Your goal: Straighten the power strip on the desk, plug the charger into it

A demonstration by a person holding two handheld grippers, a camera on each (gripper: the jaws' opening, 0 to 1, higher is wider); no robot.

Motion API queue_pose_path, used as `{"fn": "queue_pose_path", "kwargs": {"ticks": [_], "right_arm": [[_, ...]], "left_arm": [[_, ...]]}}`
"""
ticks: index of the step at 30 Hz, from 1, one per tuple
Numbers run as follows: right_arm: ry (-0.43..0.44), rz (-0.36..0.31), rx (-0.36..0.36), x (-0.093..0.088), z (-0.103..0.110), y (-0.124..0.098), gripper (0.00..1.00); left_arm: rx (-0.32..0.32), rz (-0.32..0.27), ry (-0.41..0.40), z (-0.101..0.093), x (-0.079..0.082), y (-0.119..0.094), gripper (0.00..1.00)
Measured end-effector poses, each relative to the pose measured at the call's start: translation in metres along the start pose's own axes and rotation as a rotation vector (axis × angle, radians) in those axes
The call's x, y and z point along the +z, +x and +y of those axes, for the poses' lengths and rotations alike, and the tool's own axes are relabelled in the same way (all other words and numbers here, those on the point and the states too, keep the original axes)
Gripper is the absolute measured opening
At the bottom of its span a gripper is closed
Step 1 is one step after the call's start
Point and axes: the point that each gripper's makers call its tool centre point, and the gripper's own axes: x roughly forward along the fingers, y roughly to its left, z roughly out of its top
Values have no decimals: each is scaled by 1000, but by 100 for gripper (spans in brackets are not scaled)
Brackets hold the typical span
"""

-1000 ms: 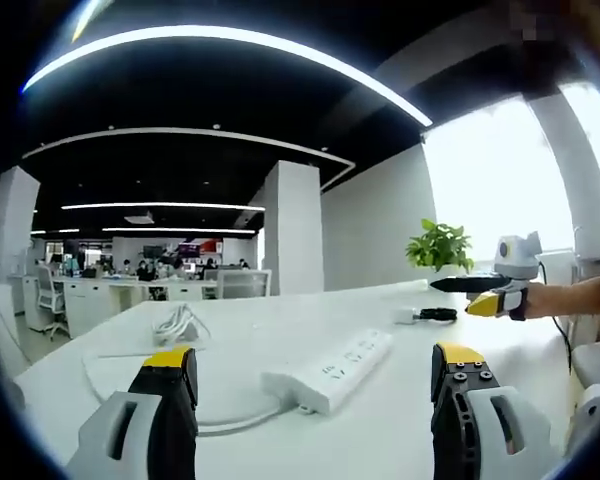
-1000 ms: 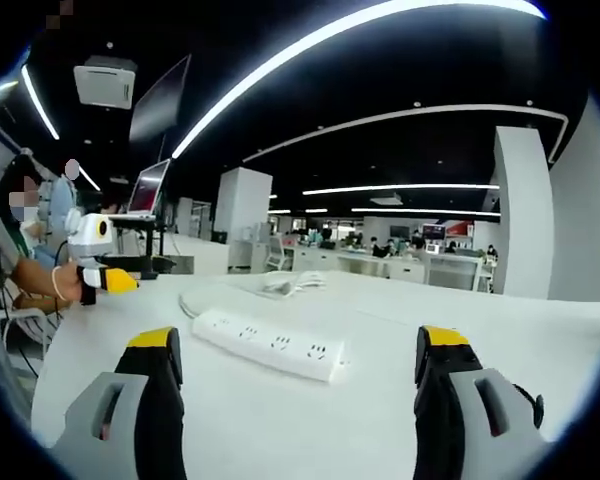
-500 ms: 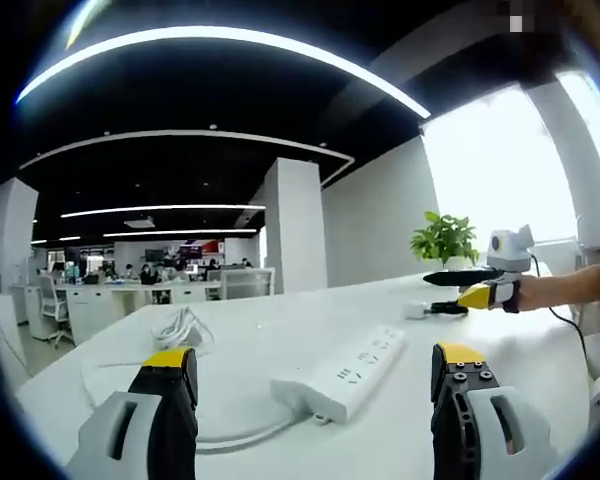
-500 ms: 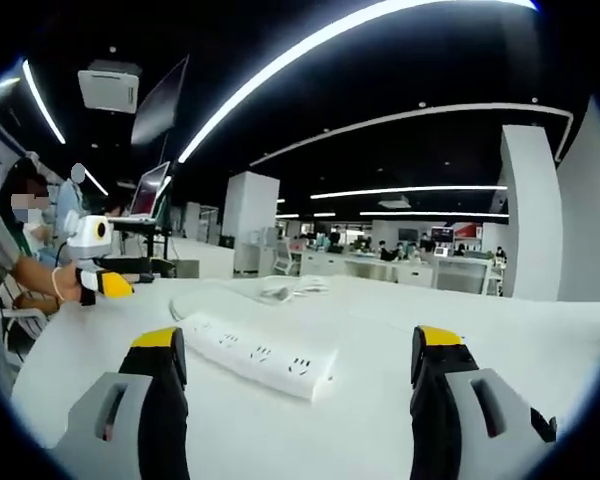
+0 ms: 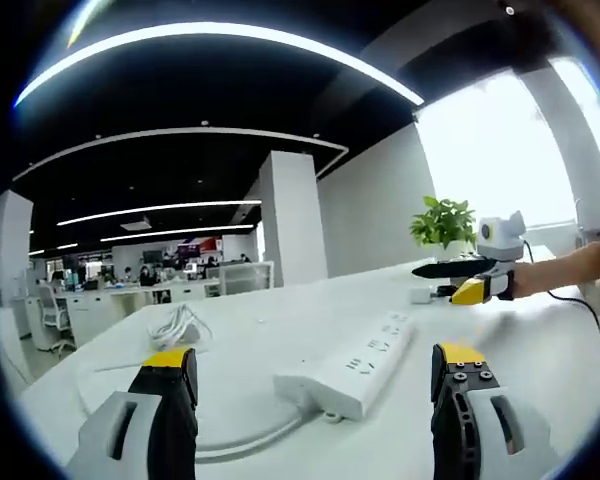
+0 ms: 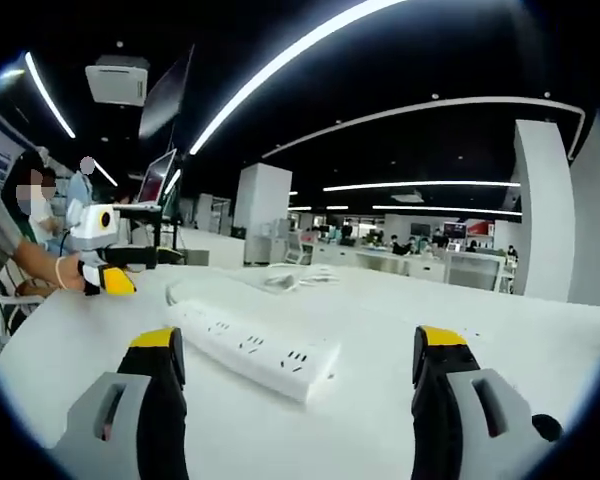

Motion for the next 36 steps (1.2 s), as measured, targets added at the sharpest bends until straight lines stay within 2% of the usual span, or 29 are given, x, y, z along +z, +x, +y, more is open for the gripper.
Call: {"fn": "queue_pose_path", "kwargs": {"ticks": [5, 10, 18, 22, 26, 29, 31, 36], "right_arm": [[3, 9, 7, -5, -2, 5, 95], [21, 20, 11, -11, -2, 8, 95], [50, 69, 71, -20, 8, 12, 95], [53, 81, 82, -23, 11, 14, 95], [54, 89, 82, -25, 12, 16, 95], [60, 92, 80, -25, 11, 17, 93], [66, 103, 77, -27, 10, 18, 92], [81, 164, 78, -38, 11, 20, 90]], "left_arm": [[-23, 25, -35, -1, -3, 6, 99], [-47, 118, -90, -4, -15, 12, 99], [-64, 180, -119, -5, -26, 18, 99], [-77, 223, -132, -6, -33, 19, 93], [-81, 236, -143, -5, -35, 20, 91], [-92, 252, -146, -7, -37, 20, 85], [-105, 270, -144, -8, -40, 19, 82], [-119, 287, -146, -11, -41, 20, 81]]}}
